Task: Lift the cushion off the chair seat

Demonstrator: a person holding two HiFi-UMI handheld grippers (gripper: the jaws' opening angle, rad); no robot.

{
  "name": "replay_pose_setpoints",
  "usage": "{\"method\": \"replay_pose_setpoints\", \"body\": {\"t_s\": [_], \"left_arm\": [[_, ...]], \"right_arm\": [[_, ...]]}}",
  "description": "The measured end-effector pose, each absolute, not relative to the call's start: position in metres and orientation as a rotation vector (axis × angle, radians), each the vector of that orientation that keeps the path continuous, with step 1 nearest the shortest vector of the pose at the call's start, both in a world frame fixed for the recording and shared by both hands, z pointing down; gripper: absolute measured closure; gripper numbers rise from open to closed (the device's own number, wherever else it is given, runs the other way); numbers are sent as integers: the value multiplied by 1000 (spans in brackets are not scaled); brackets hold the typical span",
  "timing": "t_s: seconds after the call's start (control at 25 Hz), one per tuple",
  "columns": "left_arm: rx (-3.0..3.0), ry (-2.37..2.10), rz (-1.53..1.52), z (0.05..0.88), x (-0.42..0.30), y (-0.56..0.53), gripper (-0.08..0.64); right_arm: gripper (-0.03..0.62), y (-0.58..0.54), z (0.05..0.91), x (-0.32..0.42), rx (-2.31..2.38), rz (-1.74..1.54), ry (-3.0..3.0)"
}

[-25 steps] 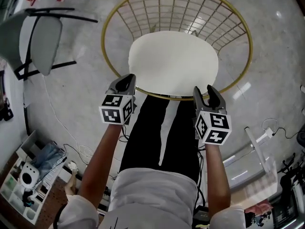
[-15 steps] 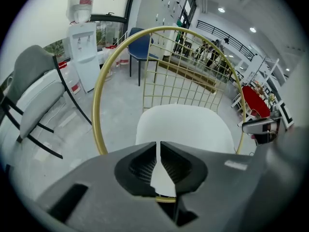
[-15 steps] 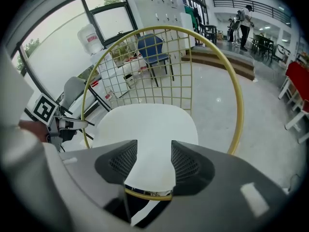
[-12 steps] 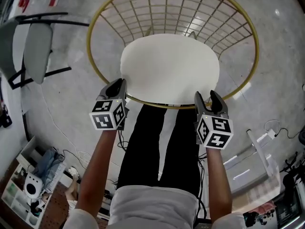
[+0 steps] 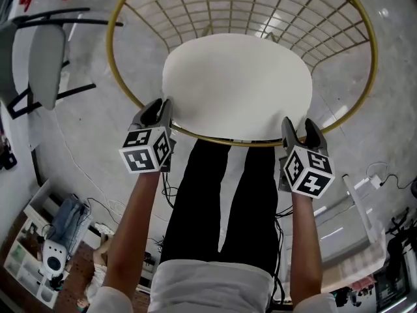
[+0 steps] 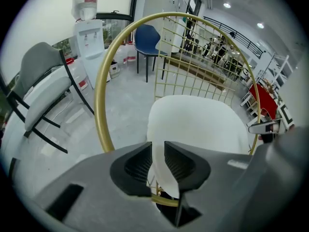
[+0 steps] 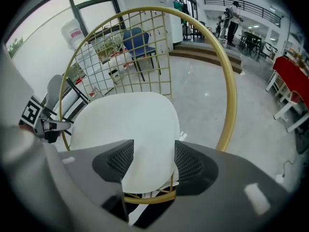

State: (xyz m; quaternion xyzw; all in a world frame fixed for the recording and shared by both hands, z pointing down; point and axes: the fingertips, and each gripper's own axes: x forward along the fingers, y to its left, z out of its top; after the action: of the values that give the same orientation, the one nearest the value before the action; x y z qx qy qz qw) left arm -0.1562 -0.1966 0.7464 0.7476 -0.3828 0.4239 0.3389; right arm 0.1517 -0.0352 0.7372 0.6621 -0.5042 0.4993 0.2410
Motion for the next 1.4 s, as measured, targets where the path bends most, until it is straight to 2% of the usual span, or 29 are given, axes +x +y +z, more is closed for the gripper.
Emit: {"method": "replay_pose_setpoints", "body": {"t_s": [0.92,1.12,1.28,1.4], "left_arm": [[1838,-1068,1138,767,-147,-208,416],[1804,-1060,1145,773,-142,-210,339],[1771,-1070,1144,775,-141,-210,310],[1743,-1071,1144,778,-140,-209,302]], "right_arm": [[270,-30,765,152,1809,1521,-1260],[262,-34,770,149,1790,1531,-1236],[233,-36,774,149,1800,1541,-1205],[186,-42,779,150,1801,1563,-1185]]}}
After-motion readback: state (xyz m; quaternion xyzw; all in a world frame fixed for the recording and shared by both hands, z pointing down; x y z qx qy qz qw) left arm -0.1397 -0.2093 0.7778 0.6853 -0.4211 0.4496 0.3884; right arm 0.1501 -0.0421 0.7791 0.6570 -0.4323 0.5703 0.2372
